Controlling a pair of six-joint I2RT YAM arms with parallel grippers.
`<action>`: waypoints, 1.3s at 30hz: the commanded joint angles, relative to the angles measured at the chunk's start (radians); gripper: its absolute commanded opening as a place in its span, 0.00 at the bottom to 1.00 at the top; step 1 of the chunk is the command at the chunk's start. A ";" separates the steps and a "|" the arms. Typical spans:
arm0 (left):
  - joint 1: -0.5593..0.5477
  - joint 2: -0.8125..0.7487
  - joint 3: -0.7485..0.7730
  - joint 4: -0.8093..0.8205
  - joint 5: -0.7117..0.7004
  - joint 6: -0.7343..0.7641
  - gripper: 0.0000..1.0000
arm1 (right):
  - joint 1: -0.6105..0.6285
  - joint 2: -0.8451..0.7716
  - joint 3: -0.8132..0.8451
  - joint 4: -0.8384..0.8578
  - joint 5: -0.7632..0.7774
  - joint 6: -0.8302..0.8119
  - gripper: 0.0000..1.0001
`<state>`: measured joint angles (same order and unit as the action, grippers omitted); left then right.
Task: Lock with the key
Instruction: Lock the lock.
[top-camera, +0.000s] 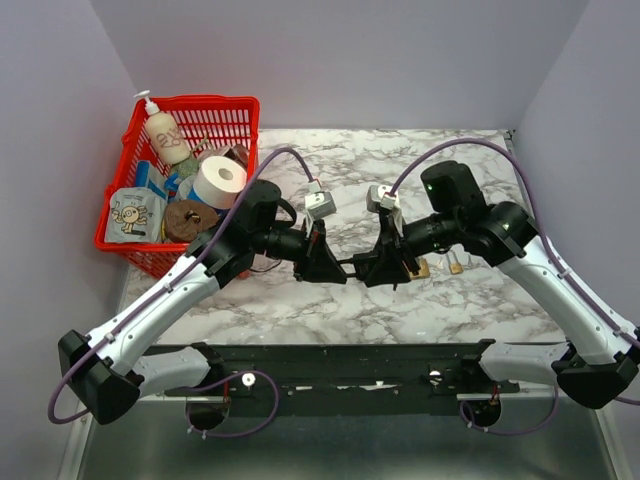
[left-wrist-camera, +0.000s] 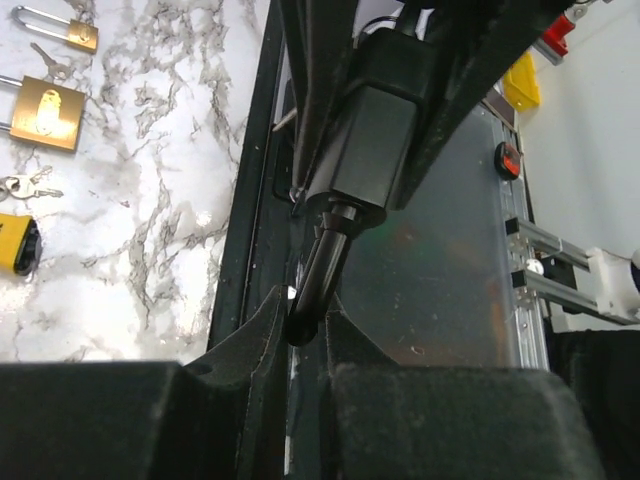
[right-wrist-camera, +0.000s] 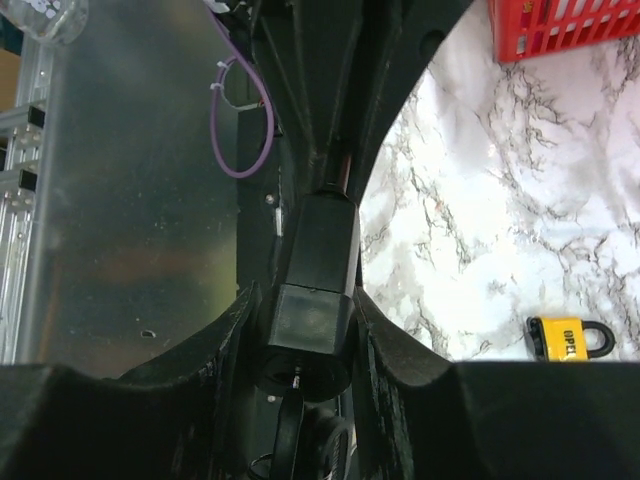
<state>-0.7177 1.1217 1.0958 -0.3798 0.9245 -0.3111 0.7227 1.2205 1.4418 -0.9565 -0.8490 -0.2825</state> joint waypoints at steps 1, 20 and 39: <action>-0.080 0.063 0.026 0.525 -0.044 -0.143 0.00 | 0.115 0.065 -0.057 0.375 -0.168 0.008 0.01; -0.115 0.003 0.076 0.555 -0.021 -0.148 0.00 | 0.112 0.116 -0.075 0.377 -0.156 0.006 0.01; 0.136 -0.083 0.078 0.274 0.022 0.018 0.00 | 0.021 0.051 -0.100 0.252 -0.099 -0.064 0.01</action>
<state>-0.6487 1.0973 1.1313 -0.1467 0.9203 -0.3347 0.7567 1.2995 1.3285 -0.7010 -0.9176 -0.3111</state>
